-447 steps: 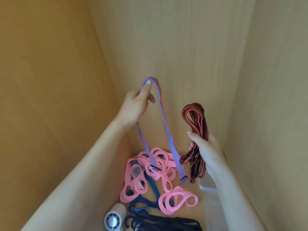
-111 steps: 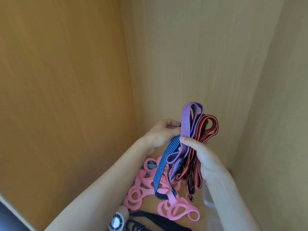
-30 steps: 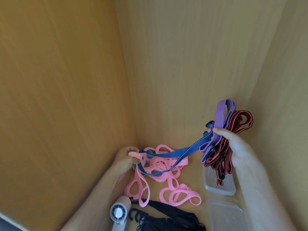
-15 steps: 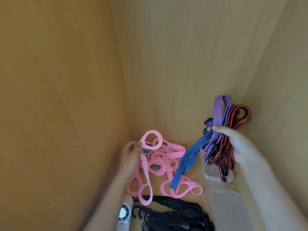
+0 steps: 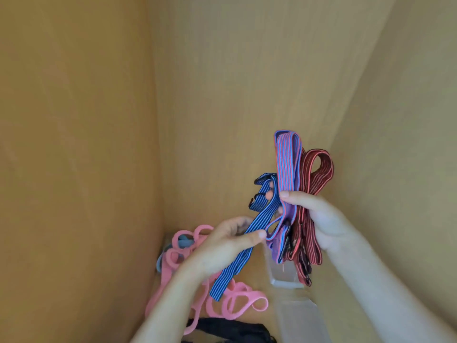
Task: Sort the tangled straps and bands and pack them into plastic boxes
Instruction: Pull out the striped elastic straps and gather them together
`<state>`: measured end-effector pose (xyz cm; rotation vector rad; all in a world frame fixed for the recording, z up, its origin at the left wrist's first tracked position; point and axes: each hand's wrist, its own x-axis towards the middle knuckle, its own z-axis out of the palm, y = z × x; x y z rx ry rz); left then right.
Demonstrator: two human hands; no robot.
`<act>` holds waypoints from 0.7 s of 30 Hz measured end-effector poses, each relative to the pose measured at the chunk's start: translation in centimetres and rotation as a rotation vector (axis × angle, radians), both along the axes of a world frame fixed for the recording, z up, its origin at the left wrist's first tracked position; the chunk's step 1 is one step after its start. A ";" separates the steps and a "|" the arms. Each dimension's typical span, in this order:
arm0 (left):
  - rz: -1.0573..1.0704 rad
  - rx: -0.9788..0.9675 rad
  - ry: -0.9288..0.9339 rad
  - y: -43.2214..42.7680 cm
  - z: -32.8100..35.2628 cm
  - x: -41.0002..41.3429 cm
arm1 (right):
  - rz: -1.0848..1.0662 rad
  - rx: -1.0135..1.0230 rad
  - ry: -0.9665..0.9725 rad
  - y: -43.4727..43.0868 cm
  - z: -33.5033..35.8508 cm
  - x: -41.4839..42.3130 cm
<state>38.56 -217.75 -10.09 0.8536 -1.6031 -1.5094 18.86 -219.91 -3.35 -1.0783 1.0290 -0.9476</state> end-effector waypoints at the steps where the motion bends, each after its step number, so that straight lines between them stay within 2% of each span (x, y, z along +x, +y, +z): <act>1: -0.020 0.016 0.059 0.0 0.3 -0.3 | 0.001 -0.039 -0.092 0.5 0.2 -0.2; 4: -0.033 0.026 0.084 0.3 0.9 -0.4 | -0.017 -0.106 -0.188 0.9 0.9 -1.3; 8: 0.011 0.018 0.147 0.6 1.2 0.0 | -0.167 -0.042 -0.096 0.4 -0.4 -1.7; 12: -0.069 0.080 0.234 1.0 1.5 0.9 | -0.180 0.020 -0.028 0.9 -2.3 -1.4; 15: -0.064 0.033 0.101 1.0 1.5 1.0 | -0.166 -0.004 -0.029 0.7 -2.9 -1.1; 19: 0.105 -0.012 -0.158 0.9 1.5 1.1 | -0.110 -0.067 -0.064 0.7 -2.5 -0.8; 21: 0.128 -0.007 -0.173 0.8 1.8 1.3 | -0.087 -0.088 0.007 0.7 -2.6 -0.8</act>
